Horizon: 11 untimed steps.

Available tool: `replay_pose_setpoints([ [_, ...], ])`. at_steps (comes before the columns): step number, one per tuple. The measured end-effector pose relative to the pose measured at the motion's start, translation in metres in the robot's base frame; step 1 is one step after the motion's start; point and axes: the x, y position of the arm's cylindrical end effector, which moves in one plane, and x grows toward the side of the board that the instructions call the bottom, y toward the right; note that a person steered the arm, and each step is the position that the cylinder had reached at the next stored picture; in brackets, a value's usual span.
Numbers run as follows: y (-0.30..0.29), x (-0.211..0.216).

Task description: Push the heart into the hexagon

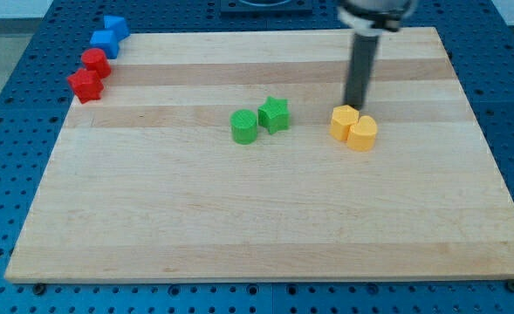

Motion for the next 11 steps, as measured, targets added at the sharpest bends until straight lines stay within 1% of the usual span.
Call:
replay_pose_setpoints([
  [1,-0.019,0.044],
  [2,-0.100,0.043],
  [3,-0.123,0.034],
  [5,0.049,0.038],
  [6,-0.006,0.091],
  [7,-0.093,0.077],
  [8,-0.113,0.062],
  [9,-0.085,0.073],
  [10,-0.063,0.011],
  [11,-0.078,-0.078],
])
